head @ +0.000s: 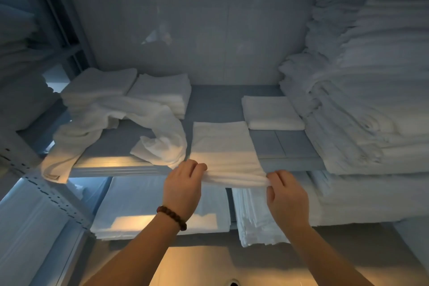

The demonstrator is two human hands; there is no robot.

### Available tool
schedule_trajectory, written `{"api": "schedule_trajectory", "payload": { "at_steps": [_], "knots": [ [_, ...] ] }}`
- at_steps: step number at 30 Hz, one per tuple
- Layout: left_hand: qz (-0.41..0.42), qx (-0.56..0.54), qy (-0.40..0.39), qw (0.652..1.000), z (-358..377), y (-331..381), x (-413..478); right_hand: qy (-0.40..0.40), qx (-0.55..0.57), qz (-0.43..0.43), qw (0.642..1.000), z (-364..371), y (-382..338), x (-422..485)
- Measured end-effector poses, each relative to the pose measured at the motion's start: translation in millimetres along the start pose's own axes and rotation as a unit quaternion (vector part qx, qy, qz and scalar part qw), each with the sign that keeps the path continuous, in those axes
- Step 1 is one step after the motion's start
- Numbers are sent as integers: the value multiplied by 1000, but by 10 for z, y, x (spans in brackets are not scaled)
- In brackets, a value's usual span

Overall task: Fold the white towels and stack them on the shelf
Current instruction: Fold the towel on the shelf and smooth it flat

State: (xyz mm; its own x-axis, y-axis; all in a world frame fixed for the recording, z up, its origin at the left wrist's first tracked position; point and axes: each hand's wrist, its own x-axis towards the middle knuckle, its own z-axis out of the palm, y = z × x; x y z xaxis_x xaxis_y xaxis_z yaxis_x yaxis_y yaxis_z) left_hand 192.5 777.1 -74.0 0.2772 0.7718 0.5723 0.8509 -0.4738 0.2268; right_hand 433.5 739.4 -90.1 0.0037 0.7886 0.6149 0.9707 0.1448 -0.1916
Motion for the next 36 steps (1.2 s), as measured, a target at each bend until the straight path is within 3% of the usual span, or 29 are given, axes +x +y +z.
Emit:
{"api": "schedule_trajectory", "payload": {
  "at_steps": [4,9,14,22,26,32,36],
  "knots": [
    [-118,-127,35,984,-109,-6,151,46,16,15,999,-110,-6,155],
    [-94,-108,99,985,-70,16,331,109,66,27,991,-128,54,426],
    [-202,-171,87,960,195,-66,688,118,99,37,987,119,186,841],
    [-224,-92,27,970,969,-555,1281,-4,174,67,982,940,459,1613],
    [-287,-115,-15,951,1279,-739,1525,-68,225,109,966,1356,563,1879],
    [-318,9,-149,936,1664,-1069,1792,-185,212,161,946,2029,741,2230],
    [-281,90,-203,934,2014,-1284,1823,-253,180,141,940,2497,836,2247]
  ]
}}
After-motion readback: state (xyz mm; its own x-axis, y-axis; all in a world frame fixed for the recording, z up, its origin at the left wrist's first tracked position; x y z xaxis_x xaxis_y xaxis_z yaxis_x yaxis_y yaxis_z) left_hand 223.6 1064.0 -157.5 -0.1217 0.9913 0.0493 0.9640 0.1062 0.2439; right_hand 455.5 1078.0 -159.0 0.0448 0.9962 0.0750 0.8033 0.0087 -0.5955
